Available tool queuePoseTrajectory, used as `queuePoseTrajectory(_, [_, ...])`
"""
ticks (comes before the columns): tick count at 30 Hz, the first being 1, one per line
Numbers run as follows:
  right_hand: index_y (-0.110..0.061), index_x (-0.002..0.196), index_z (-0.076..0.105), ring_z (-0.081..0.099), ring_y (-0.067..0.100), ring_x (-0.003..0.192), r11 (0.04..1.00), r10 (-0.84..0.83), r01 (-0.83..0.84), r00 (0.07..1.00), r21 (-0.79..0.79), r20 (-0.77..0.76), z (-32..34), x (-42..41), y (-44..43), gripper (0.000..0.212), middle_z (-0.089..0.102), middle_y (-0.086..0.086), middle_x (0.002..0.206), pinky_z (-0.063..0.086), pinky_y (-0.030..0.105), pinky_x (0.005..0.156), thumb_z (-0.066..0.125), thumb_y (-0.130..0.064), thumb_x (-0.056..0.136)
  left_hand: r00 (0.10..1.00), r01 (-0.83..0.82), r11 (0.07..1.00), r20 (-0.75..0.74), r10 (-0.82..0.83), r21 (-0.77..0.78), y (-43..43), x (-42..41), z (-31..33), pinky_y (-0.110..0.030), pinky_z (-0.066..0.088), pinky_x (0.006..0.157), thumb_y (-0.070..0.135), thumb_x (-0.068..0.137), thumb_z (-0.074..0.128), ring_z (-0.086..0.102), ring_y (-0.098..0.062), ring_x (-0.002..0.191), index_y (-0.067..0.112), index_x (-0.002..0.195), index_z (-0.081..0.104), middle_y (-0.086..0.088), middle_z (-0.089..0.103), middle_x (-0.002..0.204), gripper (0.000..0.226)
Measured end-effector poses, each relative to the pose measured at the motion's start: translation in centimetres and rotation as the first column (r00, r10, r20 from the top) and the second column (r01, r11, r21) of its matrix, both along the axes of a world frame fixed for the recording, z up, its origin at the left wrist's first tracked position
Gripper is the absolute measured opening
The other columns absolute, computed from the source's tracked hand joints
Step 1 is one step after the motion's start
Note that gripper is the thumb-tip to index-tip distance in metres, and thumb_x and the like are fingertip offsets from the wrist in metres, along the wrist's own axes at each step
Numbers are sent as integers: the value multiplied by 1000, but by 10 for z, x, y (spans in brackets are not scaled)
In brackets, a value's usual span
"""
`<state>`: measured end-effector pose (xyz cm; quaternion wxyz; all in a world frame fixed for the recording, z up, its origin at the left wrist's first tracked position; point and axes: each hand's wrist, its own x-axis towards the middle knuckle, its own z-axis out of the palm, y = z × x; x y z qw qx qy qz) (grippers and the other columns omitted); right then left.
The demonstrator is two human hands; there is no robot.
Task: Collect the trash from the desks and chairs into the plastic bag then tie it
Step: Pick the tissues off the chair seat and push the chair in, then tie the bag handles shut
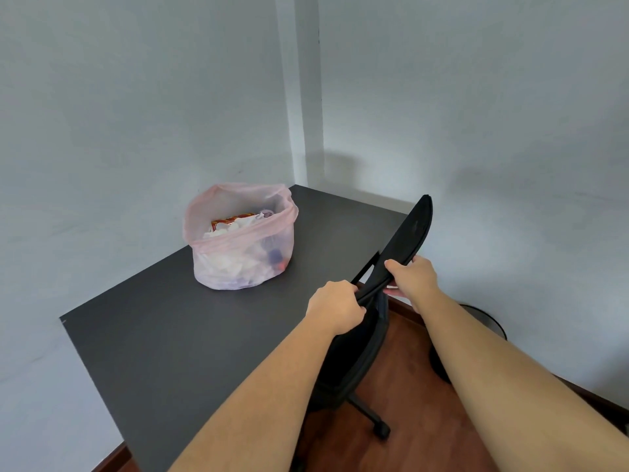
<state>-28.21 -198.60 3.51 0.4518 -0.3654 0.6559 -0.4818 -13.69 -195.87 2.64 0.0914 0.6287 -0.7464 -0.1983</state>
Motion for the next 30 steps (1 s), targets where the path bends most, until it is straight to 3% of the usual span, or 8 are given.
queuePoseTrajectory(2, [-3,105,53,66,30,84,999,1,2,998,44,-62,3,0,-5,18,63,18,102,58,30,53,58,-11,90,1000,2,1000,-1,-2,1,-2,0,2,-29,47,71,30,86,58,59,-22,80,23,107,65,-3,68,94,23])
queuePoseTrajectory(6, [1,99,58,64,32,85,983,131,-79,937,168,-324,5,-1,-5,28,63,19,100,59,43,77,53,-26,94,1000,-5,999,31,4,33,1,0,2,-30,48,73,32,87,57,63,-25,90,24,111,62,-3,68,102,27])
queuePoseTrajectory(9, [1,112,56,58,32,101,961,245,-165,877,220,-413,9,-6,1,40,58,15,107,55,43,87,50,-35,95,997,11,998,76,-16,63,3,2,6,-33,49,83,45,85,58,61,-24,103,23,117,58,-1,65,112,39])
queuePoseTrajectory(13, [3,140,32,47,36,124,963,267,-164,700,214,-662,20,-21,-1,70,47,19,138,41,41,104,55,-41,91,1000,28,998,11,-28,53,4,6,21,-40,46,99,65,79,55,55,-20,120,27,137,42,2,57,132,70])
queuePoseTrajectory(16, [-9,151,13,31,38,135,980,198,-124,594,155,-779,39,-23,-8,84,25,17,152,33,44,107,51,-50,89,1000,4,999,11,-4,-35,-11,22,40,-43,42,104,64,83,50,48,-22,129,26,144,31,-2,49,142,74])
queuePoseTrajectory(20, [-13,149,22,27,37,139,970,180,-238,575,48,-798,64,8,-32,76,26,14,153,29,45,111,51,-51,90,992,-64,975,95,86,-212,-36,69,58,-46,38,105,57,87,50,41,-27,133,22,141,37,-3,44,143,65])
queuePoseTrajectory(23, [-15,147,28,33,34,137,945,223,-327,616,12,-756,72,47,-61,72,33,13,150,32,45,112,54,-48,89,979,-140,943,101,177,-303,-57,118,63,-42,44,90,50,88,50,49,-26,122,23,132,45,-2,49,136,52])
queuePoseTrajectory(30, [-15,146,30,38,35,134,945,278,-320,698,60,-660,57,136,-171,73,36,14,149,37,45,109,58,-48,87,932,-297,918,131,339,-264,-149,239,59,-43,37,102,44,91,51,37,-27,129,33,134,46,-6,34,144,44])
